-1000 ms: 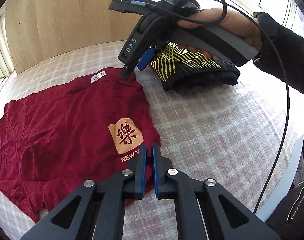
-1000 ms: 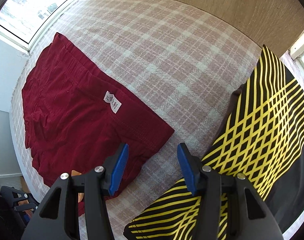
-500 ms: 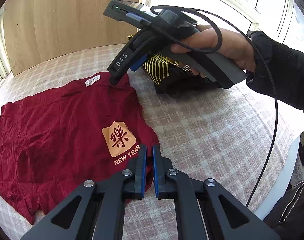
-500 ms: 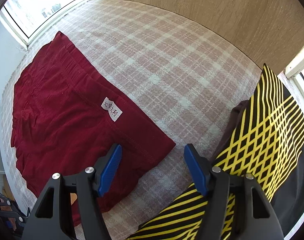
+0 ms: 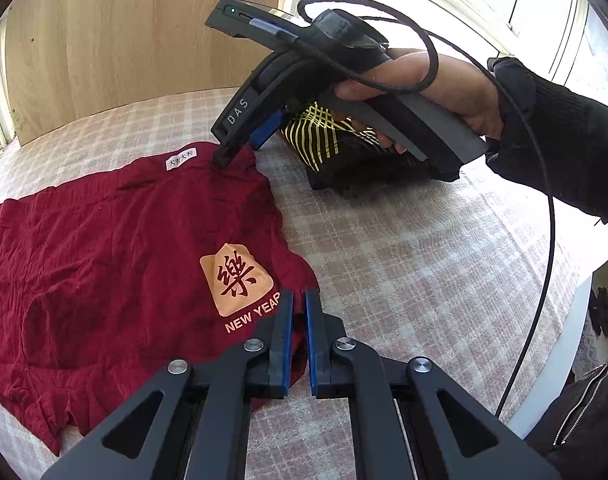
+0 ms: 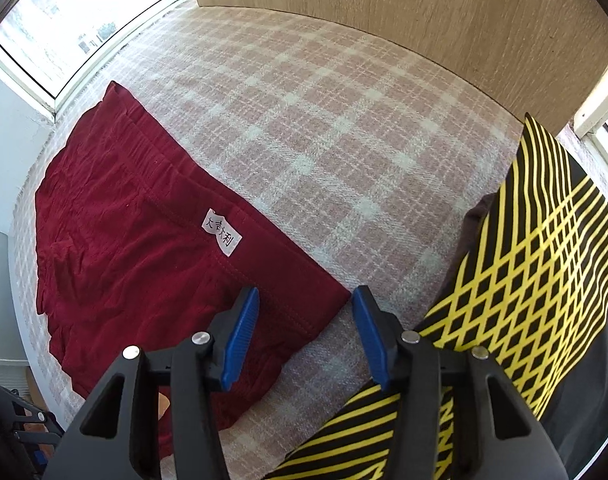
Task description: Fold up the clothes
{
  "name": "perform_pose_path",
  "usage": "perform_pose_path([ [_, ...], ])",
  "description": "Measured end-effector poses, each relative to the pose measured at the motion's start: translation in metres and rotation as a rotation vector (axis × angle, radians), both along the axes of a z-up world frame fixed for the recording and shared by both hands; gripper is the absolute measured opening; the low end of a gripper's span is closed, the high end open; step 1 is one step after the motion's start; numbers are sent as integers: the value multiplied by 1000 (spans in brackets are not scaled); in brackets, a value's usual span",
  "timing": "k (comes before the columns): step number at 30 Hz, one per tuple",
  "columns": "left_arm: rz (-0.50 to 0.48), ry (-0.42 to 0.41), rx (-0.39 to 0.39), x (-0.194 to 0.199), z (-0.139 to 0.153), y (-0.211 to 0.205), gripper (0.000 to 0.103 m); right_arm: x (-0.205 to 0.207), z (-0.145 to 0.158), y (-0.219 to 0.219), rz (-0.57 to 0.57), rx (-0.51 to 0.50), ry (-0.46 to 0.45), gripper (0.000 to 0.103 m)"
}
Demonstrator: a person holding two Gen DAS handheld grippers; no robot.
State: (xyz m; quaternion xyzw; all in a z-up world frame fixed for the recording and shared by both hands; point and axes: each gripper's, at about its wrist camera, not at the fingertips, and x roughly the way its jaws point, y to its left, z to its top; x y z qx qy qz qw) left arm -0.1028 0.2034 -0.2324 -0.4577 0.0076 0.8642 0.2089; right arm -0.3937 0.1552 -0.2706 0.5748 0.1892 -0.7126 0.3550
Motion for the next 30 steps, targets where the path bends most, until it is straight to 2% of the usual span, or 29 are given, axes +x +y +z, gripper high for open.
perform_pose_path([
  [1, -2, 1, -1, 0, 0, 0, 5, 0, -1, -1, 1, 3, 6, 45],
  [3, -4, 1, 4, 1, 0, 1, 5, -1, -1, -3, -2, 4, 14, 30],
  [6, -8, -1, 1, 1, -1, 2, 5, -10, -4, 2, -27, -41, -53, 12],
  [9, -9, 0, 2, 1, -1, 3, 5, -6, -3, 4, -22, -42, -58, 11],
  [11, -10, -1, 2, 1, -1, 3, 5, 0, -1, 3, -41, -7, -45, 12],
  [14, -9, -1, 6, 2, -2, 4, 5, 6, 5, 5, -92, 25, -21, 24],
  [15, -9, -1, 8, 2, -2, 4, 5, 9, 5, 4, -92, 35, -11, 25],
  [20, -10, -5, 10, 1, -2, 6, 5, 18, -3, -9, -50, 43, 23, 25],
  [21, -10, -7, 12, 1, -3, 6, 6, 17, -4, -11, -47, 28, 11, 25],
  [23, -8, -6, 11, 2, -3, 6, 6, 14, -5, -13, -44, -5, -20, 14],
  [25, -5, -4, 10, 1, -2, 6, 6, 12, -4, -15, -37, -35, -36, 9],
  [30, 5, -8, 17, 0, -3, 5, 6, 8, 2, -20, -37, -94, -55, 7],
])
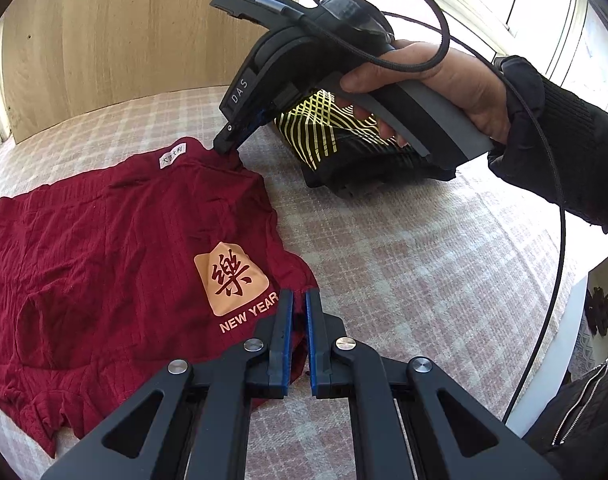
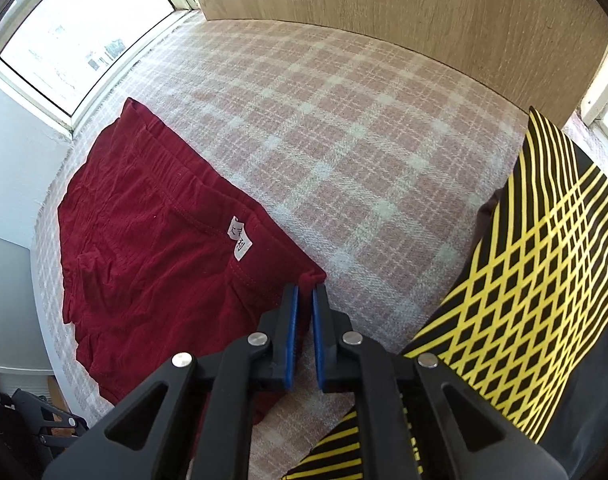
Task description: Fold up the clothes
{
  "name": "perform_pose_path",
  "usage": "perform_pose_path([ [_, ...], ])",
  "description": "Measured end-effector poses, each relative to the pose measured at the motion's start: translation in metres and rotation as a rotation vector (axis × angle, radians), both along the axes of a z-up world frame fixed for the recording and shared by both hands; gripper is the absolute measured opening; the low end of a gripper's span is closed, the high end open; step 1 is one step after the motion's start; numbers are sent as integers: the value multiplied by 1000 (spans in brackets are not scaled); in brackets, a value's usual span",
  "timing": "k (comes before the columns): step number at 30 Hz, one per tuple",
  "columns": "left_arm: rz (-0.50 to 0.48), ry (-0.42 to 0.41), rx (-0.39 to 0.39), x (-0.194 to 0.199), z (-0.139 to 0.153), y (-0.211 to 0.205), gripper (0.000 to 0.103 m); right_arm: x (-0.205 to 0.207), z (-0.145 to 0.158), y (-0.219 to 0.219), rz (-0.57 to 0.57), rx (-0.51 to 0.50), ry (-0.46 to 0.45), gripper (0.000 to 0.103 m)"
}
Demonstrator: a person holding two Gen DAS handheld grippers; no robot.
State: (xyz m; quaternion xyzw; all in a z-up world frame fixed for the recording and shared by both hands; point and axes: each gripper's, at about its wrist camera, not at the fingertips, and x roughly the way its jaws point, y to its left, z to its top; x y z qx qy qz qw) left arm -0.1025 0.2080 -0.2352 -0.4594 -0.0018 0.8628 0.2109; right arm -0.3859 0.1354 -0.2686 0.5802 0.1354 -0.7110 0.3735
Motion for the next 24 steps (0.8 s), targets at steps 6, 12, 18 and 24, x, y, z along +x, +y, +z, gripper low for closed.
perform_pose_path([
  [6, 32, 26, 45, 0, 12, -13, 6, -8, 37, 51, -68, -87, -6, 7],
  [12, 100, 72, 122, 6, 45, -54, 6, -15, 80, 78, -186, -284, -94, 7],
  [18, 167, 113, 189, 13, 71, -117, 6, -14, 109, 57, -247, -439, -166, 7],
  [24, 218, 124, 194, 19, 67, -195, 6, -3, 120, -11, -261, -452, -145, 7],
])
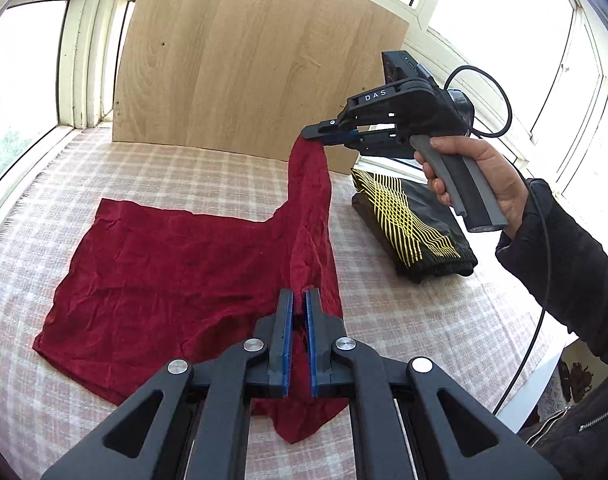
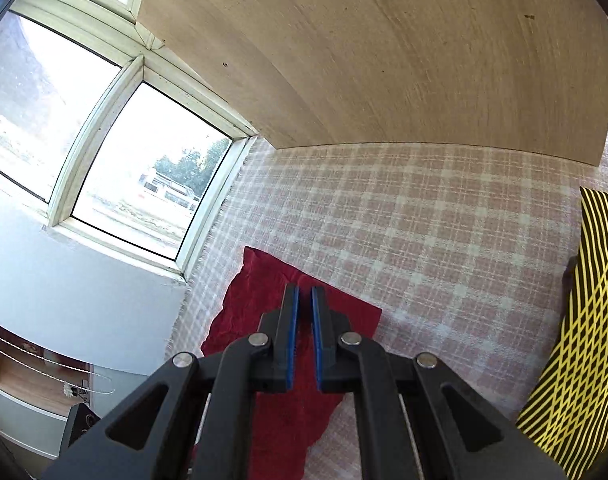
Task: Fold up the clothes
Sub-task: 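Lift and fold the shirt lengthwise with the right tool while the left tool holds it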
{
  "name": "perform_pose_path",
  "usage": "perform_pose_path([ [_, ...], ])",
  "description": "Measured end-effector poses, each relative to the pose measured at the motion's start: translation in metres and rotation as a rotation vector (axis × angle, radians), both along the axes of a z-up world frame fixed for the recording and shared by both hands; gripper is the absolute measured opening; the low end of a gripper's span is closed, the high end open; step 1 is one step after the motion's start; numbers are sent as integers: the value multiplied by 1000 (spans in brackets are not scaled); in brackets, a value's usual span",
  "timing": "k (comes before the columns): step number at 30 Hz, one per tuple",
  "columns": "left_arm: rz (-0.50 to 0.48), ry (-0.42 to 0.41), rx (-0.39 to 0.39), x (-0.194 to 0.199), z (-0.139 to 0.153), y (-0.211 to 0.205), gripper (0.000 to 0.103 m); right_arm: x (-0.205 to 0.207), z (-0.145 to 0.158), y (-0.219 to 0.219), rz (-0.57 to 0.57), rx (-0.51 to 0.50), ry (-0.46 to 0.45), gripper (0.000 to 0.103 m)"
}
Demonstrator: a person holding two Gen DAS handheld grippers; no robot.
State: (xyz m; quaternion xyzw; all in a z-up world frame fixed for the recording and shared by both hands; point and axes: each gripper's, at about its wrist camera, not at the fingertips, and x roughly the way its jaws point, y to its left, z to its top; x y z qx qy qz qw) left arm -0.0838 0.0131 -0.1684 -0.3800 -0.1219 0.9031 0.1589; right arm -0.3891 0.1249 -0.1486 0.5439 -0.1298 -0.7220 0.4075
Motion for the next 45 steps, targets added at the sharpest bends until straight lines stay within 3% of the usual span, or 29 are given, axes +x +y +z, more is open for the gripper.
perform_pose_path([
  [7, 62, -88, 59, -2, -39, -105, 6, 17, -27, -118, 31, 59, -22, 7],
  [12, 76, -146, 97, -1, -66, -152, 6, 27, -56, -198, 79, 137, -14, 7],
  [16, 91, -168, 125, 1, -76, -182, 6, 30, -73, -236, 91, 190, -20, 7],
  [22, 96, -204, 168, 1, -90, -211, 6, 30, -86, -262, 92, 266, -8, 7],
  [27, 74, -237, 151, -2, -101, -213, 6, 31, -98, -276, 103, 330, -1, 9],
  [31, 74, -258, 149, -3, -107, -218, 7, 29, -105, -279, 95, 333, -49, 36],
  [33, 79, -261, 132, 0, -107, -222, 7, 29, -99, -277, 92, 325, -39, 37],
  [35, 97, -257, 90, 4, -103, -227, 7, 31, -85, -274, 103, 333, 18, 37],
  [38, 108, -242, 21, 10, -89, -231, 7, 48, -64, -268, 155, 436, 171, 37],
  [42, 7, -181, -52, -5, -64, -205, 7, 81, -58, -261, 266, 583, 359, 36],
  [45, -88, -156, -60, -31, -62, -178, 7, 88, -71, -259, 310, 590, 339, 36],
])
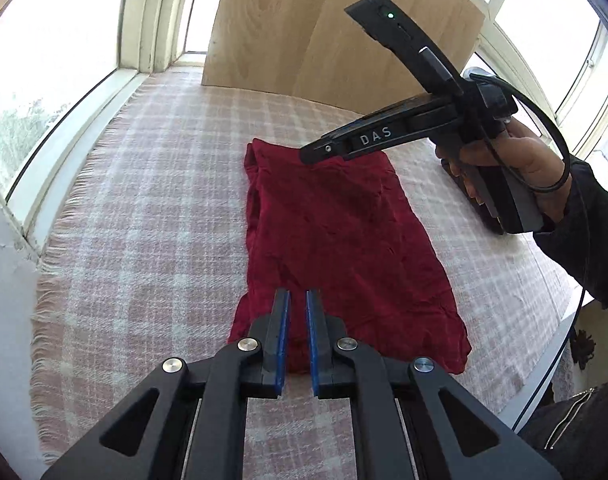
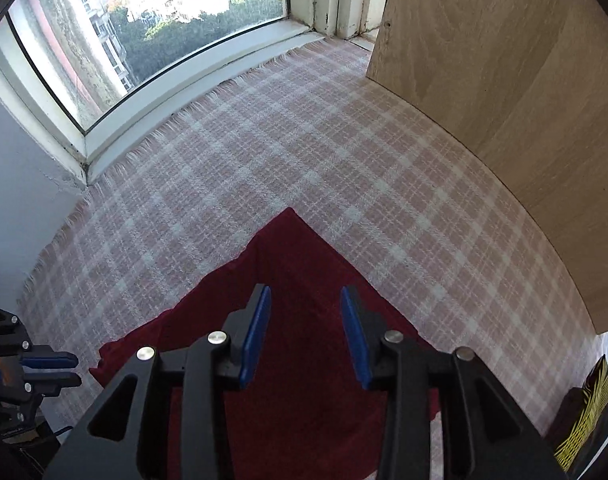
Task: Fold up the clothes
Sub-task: 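Lift and fold the shirt lengthwise with the right tool while the left tool holds it, then open both tools to release the folded shirt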
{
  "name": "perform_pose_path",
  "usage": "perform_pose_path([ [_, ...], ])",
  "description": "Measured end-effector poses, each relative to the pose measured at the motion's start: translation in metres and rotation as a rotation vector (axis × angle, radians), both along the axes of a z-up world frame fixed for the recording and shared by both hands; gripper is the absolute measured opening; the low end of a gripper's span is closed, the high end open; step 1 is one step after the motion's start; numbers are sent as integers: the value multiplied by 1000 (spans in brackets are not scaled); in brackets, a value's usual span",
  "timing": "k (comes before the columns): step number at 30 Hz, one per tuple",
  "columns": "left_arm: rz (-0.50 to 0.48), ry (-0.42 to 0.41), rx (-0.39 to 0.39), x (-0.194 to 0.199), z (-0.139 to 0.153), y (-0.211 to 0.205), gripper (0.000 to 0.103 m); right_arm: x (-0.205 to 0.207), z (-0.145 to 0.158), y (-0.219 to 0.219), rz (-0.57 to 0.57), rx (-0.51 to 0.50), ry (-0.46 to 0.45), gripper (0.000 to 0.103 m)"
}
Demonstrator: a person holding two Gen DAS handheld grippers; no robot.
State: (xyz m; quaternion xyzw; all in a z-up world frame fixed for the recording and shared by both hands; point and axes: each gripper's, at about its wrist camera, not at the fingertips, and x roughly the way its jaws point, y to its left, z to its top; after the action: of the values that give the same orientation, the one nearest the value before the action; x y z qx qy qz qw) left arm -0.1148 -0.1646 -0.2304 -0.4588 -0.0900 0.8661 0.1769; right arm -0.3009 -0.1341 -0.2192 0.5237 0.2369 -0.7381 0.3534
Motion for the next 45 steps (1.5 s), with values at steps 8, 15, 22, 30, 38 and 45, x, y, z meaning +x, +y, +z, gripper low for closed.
perform_pose_path([
  [8, -24, -80, -94, -31, -50, 6, 6, -9, -37, -4, 24, 22, 53, 34],
  [15, 10, -90, -46, -17, -47, -15, 4, -10, -1, 15, 13, -133, 33, 36],
  [22, -1, -90, -77, -14, -42, -18, 4, -5, -24, 8, -7, -42, 1, 37],
  [30, -87, 6, 10, -8, 2, -13, 18, 86, 40, 140, -222, -209, -17, 40],
  [38, -260, -67, -80, -24, -40, 59, 18, 124, -39, 160, -325, -170, -156, 37],
  [45, -220, -41, -73, -24, -23, 44, 18, 141, -19, 174, -389, -287, -86, 38],
])
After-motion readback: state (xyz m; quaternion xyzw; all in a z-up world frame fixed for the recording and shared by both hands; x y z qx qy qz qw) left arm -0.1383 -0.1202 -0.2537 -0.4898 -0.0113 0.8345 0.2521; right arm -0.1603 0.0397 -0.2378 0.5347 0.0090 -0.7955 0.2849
